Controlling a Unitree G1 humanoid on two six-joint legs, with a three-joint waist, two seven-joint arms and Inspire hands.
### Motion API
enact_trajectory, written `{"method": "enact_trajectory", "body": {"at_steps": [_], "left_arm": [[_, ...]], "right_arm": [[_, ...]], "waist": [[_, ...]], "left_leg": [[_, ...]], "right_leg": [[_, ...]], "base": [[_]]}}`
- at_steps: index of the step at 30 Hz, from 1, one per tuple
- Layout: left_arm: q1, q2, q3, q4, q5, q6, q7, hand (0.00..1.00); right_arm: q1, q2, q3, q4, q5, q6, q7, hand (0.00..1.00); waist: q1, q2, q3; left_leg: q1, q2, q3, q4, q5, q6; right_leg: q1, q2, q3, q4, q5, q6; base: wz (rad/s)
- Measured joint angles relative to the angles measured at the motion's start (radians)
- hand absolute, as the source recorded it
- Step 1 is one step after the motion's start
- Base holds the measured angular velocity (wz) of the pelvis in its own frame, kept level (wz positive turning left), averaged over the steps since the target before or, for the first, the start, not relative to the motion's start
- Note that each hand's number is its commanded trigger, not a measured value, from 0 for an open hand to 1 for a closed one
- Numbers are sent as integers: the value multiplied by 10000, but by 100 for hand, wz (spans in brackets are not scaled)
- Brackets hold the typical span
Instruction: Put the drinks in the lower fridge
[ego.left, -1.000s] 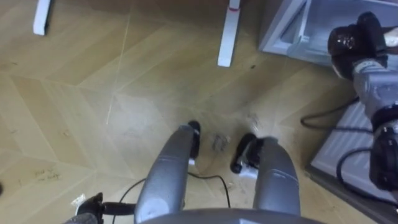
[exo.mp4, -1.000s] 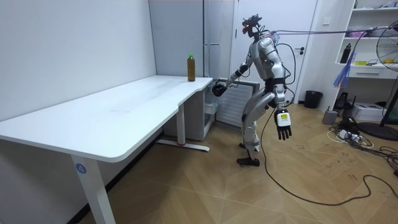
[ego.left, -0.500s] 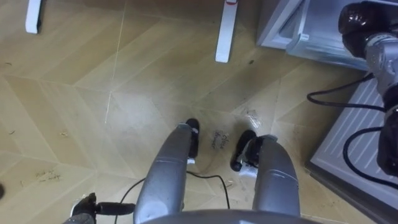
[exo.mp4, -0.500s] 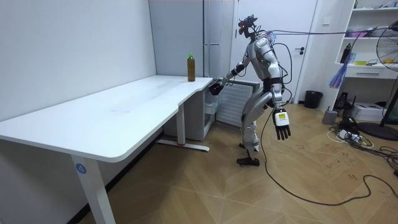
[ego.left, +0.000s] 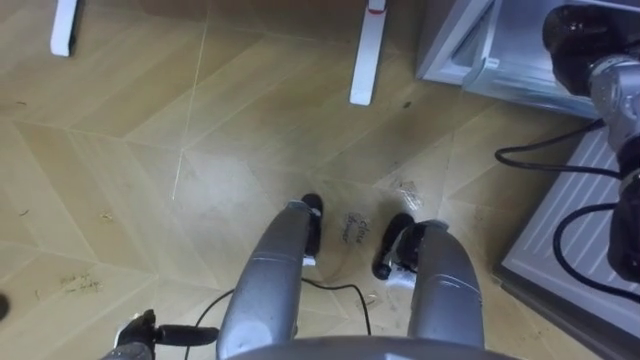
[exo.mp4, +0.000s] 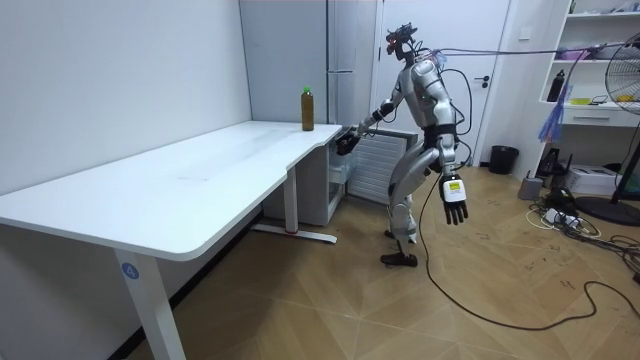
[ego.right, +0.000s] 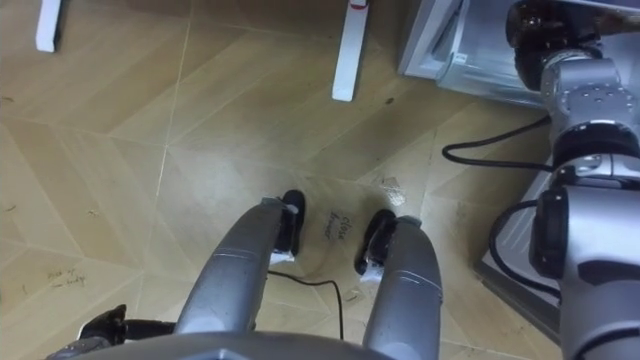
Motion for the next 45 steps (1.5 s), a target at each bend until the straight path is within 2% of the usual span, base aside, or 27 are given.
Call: {"method": "enact_trajectory", "body": {"at_steps": [14,17,25,32,35,37,45], "left_arm": [[-1,-4,0,3,4,-46,1,0],[-7,-5,2,3,0,-157,16,0],[-20,-76,23,15,5,-235,306,0],[-72,-78,42,12,15,-227,297,0],[-94,-72,29,35,7,-224,225,0],[-100,-64,18,45,-2,-225,151,0],[-497,-61,20,103,20,-166,-410,0]], "right_arm": [[2,-67,-2,17,98,-5,-87,0],[2,-86,-5,35,107,-5,-84,0],[23,-93,-23,617,67,-1,-75,0],[58,-92,-17,1081,-80,6,-48,0],[222,-87,32,1229,-302,83,-22,0],[438,-85,46,1238,-418,292,67,0],[978,-76,50,1237,-396,496,335,0]], "waist": [[11,7,1],[2,11,3],[-17,123,37],[-58,129,40],[-32,108,54],[-53,85,71],[-137,-32,146]], "left_leg": [[222,-106,115,-272,52,35],[261,-109,142,-363,83,55],[1120,-124,294,-1100,163,172],[1655,-128,348,-1478,182,208],[2157,-127,380,-1812,196,220],[2546,-135,385,-2072,205,224],[3284,-164,371,-2612,278,281]], "right_leg": [[65,-25,212,-53,-21,87],[87,-35,209,-121,-12,104],[895,-14,212,-874,150,297],[1417,-38,145,-1247,168,361],[1862,-22,138,-1485,176,378],[2231,-18,109,-1681,162,412],[3014,7,8,-2332,247,581]], "base": [[0],[0],[-3],[0],[0],[0],[0]]}}
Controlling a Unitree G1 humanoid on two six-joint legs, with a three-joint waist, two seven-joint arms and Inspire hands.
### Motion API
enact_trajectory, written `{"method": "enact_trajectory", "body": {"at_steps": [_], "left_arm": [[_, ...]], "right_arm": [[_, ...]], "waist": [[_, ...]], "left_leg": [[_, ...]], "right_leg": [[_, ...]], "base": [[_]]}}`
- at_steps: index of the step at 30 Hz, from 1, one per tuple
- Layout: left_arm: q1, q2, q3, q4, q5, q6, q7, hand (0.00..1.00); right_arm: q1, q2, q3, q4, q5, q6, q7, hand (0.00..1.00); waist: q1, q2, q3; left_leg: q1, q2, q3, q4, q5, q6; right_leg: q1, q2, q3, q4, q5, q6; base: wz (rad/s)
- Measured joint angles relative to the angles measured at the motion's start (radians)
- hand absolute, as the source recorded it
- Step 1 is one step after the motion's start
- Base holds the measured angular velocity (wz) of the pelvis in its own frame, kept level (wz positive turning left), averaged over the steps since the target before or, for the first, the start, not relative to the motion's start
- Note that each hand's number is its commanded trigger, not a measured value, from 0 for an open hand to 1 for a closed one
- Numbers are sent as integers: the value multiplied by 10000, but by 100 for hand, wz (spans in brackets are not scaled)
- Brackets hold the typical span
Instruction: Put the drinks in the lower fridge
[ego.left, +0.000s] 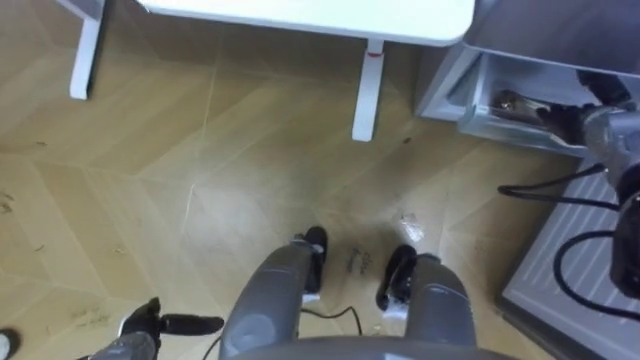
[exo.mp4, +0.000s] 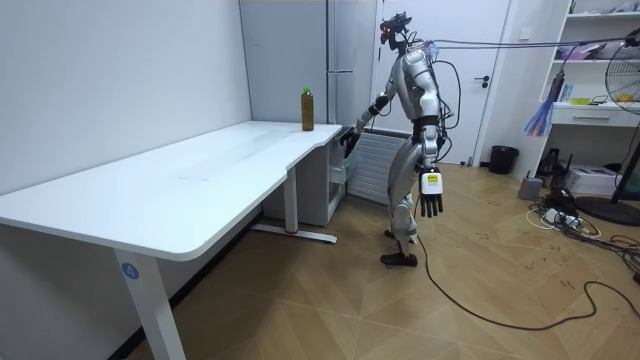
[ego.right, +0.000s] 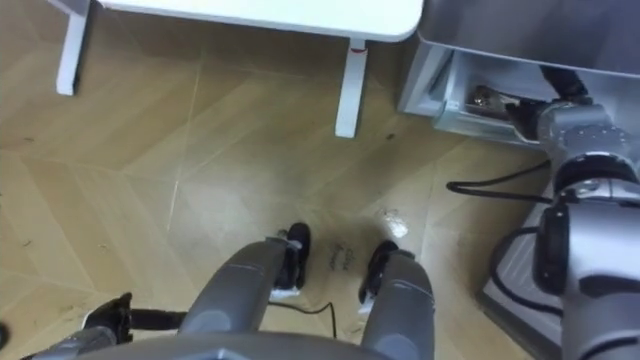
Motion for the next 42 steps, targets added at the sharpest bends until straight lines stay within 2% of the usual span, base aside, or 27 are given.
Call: {"method": "enact_trajectory", "body": {"at_steps": [2,5,11,12,13,14,19,21,26,29,32,34,37,42], "left_arm": [[-83,-1,-9,-2,-8,12,-103,0],[-192,-2,29,-15,8,142,-273,0],[-171,-2,32,2,-38,194,-470,0],[-135,-2,41,65,-91,179,-486,0],[-39,-1,103,76,-96,176,-489,0],[6,-2,202,72,-80,192,-493,0],[331,2,468,33,0,198,-672,0],[418,-23,700,40,1,194,-666,0],[728,-96,1148,-69,0,219,-532,0],[838,-214,1164,-109,-69,259,-459,0],[1097,-327,1185,-78,-22,185,-258,0],[1400,-515,1461,-104,-17,137,-45,0],[1646,-745,1716,-76,12,131,151,0],[1678,-905,1832,-68,13,-25,473,0]], "right_arm": [[170,7,1,0,1,96,166,0],[525,24,-2,0,-88,230,627,0],[1449,162,-14,-1,-416,235,1692,0],[1679,220,-31,-1,-462,236,1914,0],[1962,249,-41,-14,-463,236,2183,0],[2144,250,-65,-49,-446,219,2314,0],[3374,266,-133,-59,-474,105,3175,0],[3738,299,-195,-67,-514,109,3428,0],[4683,564,-455,-128,-505,99,3542,0],[5118,824,-452,-434,-488,104,3537,0],[5673,1357,-449,-555,-386,-4,3641,0],[6151,1849,-449,-515,-428,-73,3771,0],[6737,2340,-319,-502,-508,-142,3895,0],[7381,2657,129,-351,-764,-157,4211,0]], "waist": [[2,-30,17],[-6,-18,10],[-52,21,-30],[-141,68,-75],[-232,103,-170],[-256,110,-227],[-564,105,-451],[-701,84,-518],[-774,-57,-623],[-865,-76,-620],[-840,-158,-586],[-880,-197,-581],[-831,-197,-560],[-761,-158,-473]], "left_leg": [[154,21,-4,-52,2,4],[440,61,-69,-236,2,5],[1366,200,-22,-729,3,7],[1620,227,-36,-868,3,7],[1850,255,-46,-967,3,7],[1972,265,-44,-1021,3,7],[3199,347,90,-1774,13,22],[3539,388,90,-1964,31,-4],[4323,433,153,-2491,97,-85],[4523,451,162,-2507,101,-97],[4992,440,186,-2658,102,-103],[5312,441,201,-2857,86,-125],[5487,443,272,-2987,82,-130],[5682,440,275,-3142,82,-131]], "right_leg": [[223,38,-48,-193,31,34],[686,266,-87,-740,206,104],[1860,565,-158,-1789,586,219],[2212,648,-230,-2088,667,238],[2528,701,-315,-2369,764,245],[2667,730,-315,-2490,799,264],[3839,922,-293,-3260,1020,280],[4206,1000,-313,-3525,1094,278],[4907,1122,-203,-3850,1116,244],[5110,1182,-120,-3987,1124,242],[5468,1204,-75,-4157,1125,252],[5825,1252,-69,-4442,1157,291],[6050,1267,-25,-4559,1177,303],[6159,1264,-31,-4564,1175,307]], "base": [[0],[-2],[-7],[3],[0],[-3],[-8],[-2],[-7],[-1],[-2],[0],[-4],[0]]}}
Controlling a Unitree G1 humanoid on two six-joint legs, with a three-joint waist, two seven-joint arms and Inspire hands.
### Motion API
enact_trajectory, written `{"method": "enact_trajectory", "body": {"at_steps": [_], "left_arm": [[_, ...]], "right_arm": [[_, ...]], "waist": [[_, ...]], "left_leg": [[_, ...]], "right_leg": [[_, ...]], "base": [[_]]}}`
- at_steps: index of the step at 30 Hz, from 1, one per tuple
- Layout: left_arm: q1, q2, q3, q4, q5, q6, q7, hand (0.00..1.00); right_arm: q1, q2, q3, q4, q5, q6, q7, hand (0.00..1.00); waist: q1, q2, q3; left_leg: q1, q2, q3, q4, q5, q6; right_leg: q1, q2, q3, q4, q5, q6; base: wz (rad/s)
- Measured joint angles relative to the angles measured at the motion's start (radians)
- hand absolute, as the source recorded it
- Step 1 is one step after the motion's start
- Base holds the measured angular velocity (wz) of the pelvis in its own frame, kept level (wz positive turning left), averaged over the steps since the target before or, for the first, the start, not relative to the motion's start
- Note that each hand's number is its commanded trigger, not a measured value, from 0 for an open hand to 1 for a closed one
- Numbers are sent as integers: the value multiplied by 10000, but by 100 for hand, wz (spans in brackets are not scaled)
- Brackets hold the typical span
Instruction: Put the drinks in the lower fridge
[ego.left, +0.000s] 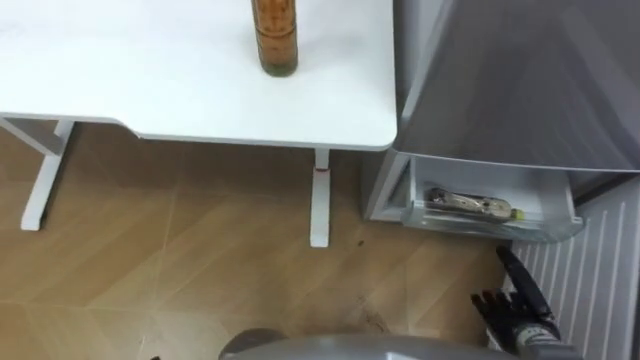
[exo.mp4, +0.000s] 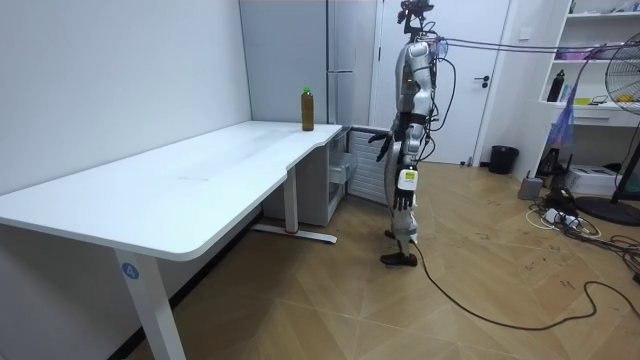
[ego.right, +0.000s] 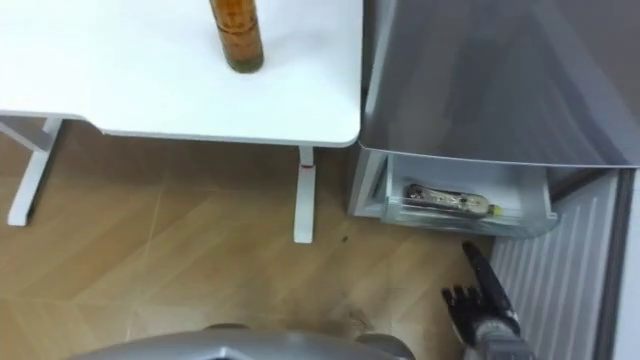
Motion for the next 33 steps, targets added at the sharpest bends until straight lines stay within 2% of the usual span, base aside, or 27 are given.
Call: {"method": "enact_trajectory", "body": {"at_steps": [2,3,5,7,11,13,15,16,17,20,25,30,33], "left_arm": [[-62,-129,172,-7,-14,-127,156,0],[-73,-227,265,-6,2,-263,247,0],[-76,-352,330,-2,-7,-300,388,0],[-95,-435,426,1,162,-314,441,0],[-92,-442,429,21,183,-307,509,0],[-68,-448,613,30,458,-212,543,0],[-19,-447,665,23,544,-161,550,0],[-7,-448,695,22,544,-111,551,0],[2,-447,706,15,545,6,581,0],[-77,-450,765,-5,479,157,653,0],[-202,-452,922,-289,458,163,1056,0],[-434,-454,1013,-670,161,51,1616,0],[-576,-555,1685,-1317,-323,-51,2119,0]], "right_arm": [[72,98,51,285,-455,-96,139,0],[84,216,18,361,-1027,-147,157,0],[77,327,27,401,-2045,-142,162,0],[102,354,57,627,-3891,-126,27,0],[90,356,231,989,-6251,-70,-395,0],[115,342,240,1208,-7980,-35,-562,0],[124,320,459,1267,-8801,68,-720,0],[123,315,519,1268,-8914,63,-751,0],[121,287,639,1268,-9088,53,-803,0],[73,266,720,1314,-9220,73,-811,0],[24,258,804,1214,-9698,105,-783,0],[10,248,813,1157,-10231,-67,-720,0],[5,243,791,1146,-10487,-186,-681,0]], "waist": [[-74,-14,40],[-136,4,101],[-220,12,111],[-276,45,122],[-338,39,66],[-326,43,24],[-294,38,-10],[-284,32,-14],[-282,62,-60],[-273,58,-77],[-251,70,-67],[-255,93,2],[-253,95,-8]], "left_leg": [[23,-3,-1,-27,0,0],[118,-4,-8,-59,0,0],[200,-3,14,-115,-8,-7],[266,3,101,-141,-12,-9],[273,1,116,-176,-13,-8],[277,0,106,-140,-12,-8],[321,5,136,-123,-12,-8],[334,5,144,-122,-12,-7],[336,4,147,-110,-12,-7],[353,2,99,-64,-14,-5],[388,30,121,-75,-24,-23],[698,39,155,-262,-31,-36],[824,46,248,-363,-32,-38]], "right_leg": [[11,-3,8,1,0,0],[104,-2,3,-1,0,1],[168,4,33,-2,-6,11],[179,12,119,-2,-5,10],[205,12,170,7,-6,10],[193,10,161,7,-6,10],[166,14,192,1,-6,10],[159,16,206,-5,-6,10],[167,17,217,-26,-7,10],[206,26,229,-146,-6,10],[244,62,285,-137,-7,9],[496,102,479,-187,-11,11],[484,113,571,-189,-18,15]], "base": [[0],[0],[-5],[-12],[-1],[0],[-4],[-5],[0],[0],[0],[-5],[-11]]}}
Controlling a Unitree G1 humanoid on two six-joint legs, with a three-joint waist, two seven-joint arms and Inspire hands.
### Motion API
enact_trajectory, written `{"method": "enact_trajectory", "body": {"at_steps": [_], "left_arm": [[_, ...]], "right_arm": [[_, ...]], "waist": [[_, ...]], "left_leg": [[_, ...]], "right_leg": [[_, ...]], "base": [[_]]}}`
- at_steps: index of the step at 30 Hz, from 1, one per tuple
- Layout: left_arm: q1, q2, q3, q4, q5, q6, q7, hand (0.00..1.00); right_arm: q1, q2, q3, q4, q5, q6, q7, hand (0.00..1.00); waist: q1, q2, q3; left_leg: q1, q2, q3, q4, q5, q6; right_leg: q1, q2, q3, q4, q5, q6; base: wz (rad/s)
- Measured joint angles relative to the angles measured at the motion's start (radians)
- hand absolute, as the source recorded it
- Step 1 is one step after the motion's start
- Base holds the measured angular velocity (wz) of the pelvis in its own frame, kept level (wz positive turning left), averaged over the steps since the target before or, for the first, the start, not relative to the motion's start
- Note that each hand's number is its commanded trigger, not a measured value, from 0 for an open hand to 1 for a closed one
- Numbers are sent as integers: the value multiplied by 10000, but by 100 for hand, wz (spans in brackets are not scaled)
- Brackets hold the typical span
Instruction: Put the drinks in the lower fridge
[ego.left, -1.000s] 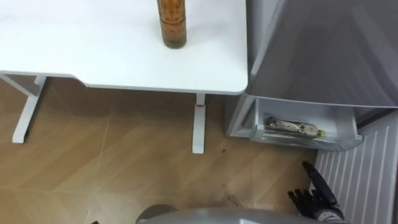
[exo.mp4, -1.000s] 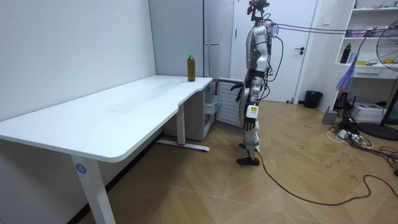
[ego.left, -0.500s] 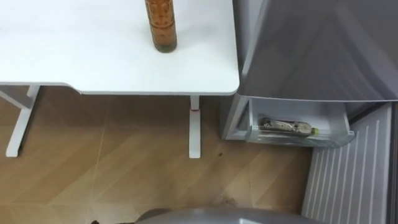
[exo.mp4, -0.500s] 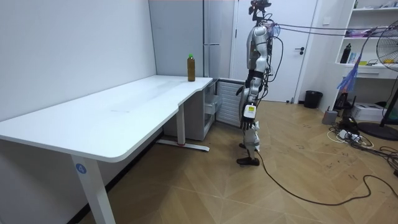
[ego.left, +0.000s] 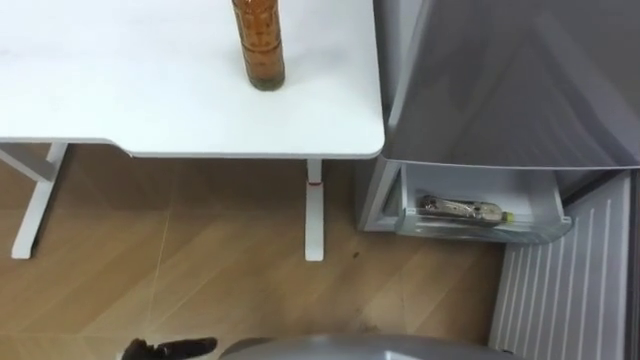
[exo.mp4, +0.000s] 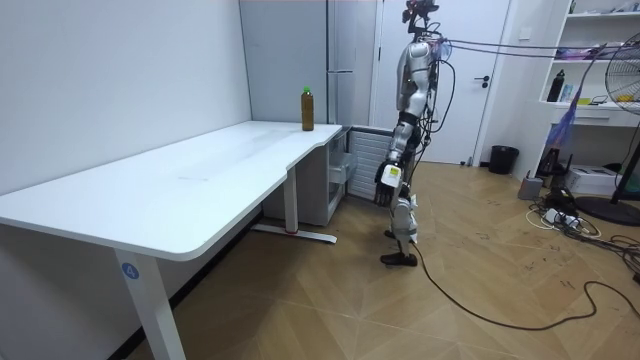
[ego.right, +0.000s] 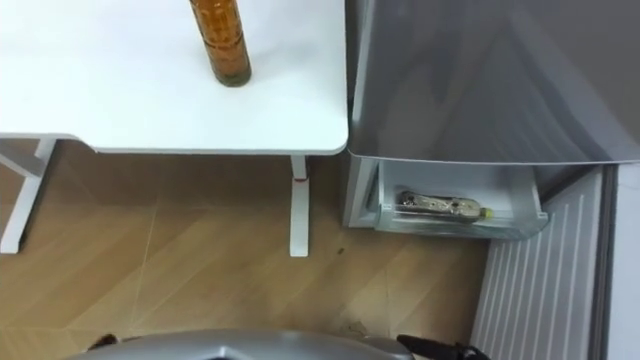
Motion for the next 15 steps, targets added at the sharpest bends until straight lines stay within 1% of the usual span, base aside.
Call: {"method": "enact_trajectory", "body": {"at_steps": [1,2,4,5,6,7,9,10,11,12,13,14,15], "left_arm": [[-66,-17,324,-490,2,2,247,0],[-74,-11,436,-725,6,-26,363,0],[-167,-4,624,-1467,125,-276,897,0],[-194,-31,670,-1777,138,-282,1028,0],[-208,-157,770,-2683,279,-284,1309,0],[-319,-210,761,-3359,316,-476,1506,0],[-596,-206,753,-3820,347,-874,1804,0],[-593,-237,715,-4529,508,-899,2043,0],[-593,-240,652,-4826,653,-951,2161,0],[-599,-239,570,-5287,898,-1139,2341,0],[-623,-238,558,-5733,1038,-1221,2510,0],[-639,-235,555,-5962,1086,-1235,2599,0],[-622,-148,407,-6106,1490,-1191,2839,0]], "right_arm": [[4,1,-5,-4,-38,-3,5,0],[-4,1,-19,-3,-89,-8,4,0],[-21,11,-45,-10,-276,-121,2,0],[-33,28,-130,-40,-410,-147,7,0],[-30,48,-291,-56,-703,-207,6,0],[-48,46,-383,-56,-995,-252,-1,0],[-97,34,-376,-59,-1295,-348,3,0],[-78,39,-378,-57,-1341,-417,48,0],[-75,36,-379,-46,-1342,-447,82,0],[-63,33,-384,-24,-1333,-484,91,0],[-54,35,-378,-28,-1311,-577,91,0],[-31,34,-380,-27,-1290,-606,88,0],[11,31,-384,-28,-1251,-651,81,0]], "waist": [[35,-30,18],[48,-32,18],[-16,-29,21],[-34,-21,18],[-49,-20,20],[-46,-25,22],[-38,12,19],[-141,15,18],[-200,19,20],[-241,13,11],[-261,23,-1],[-275,47,4],[-285,30,-19]], "left_leg": [[45,15,62,-16,-4,-6],[71,28,113,-20,-10,-16],[179,60,193,-26,-41,-38],[177,66,192,-26,-47,-41],[162,76,195,-19,-60,-47],[170,87,216,-24,-61,-48],[196,107,265,-39,-68,-61],[199,113,248,-35,-72,-67],[197,114,246,-37,-72,-68],[195,115,253,-34,-72,-69],[195,117,257,-28,-74,-71],[197,117,259,-28,-75,-72],[202,116,275,-26,-75,-73]], "right_leg": [[2,18,75,4,0,0],[5,28,111,5,1,-2],[43,59,164,45,4,-6],[39,65,167,50,4,-6],[24,78,185,48,8,-12],[28,89,215,49,13,-20],[127,113,247,46,20,-32],[140,120,239,44,20,-32],[138,122,239,42,20,-32],[139,123,232,39,21,-33],[138,125,226,35,22,-35],[138,125,226,33,23,-37],[139,124,228,33,25,-40]], "base": [[-13],[-18],[-15],[-4],[0],[-4],[-7],[0],[0],[0],[0],[0],[0]]}}
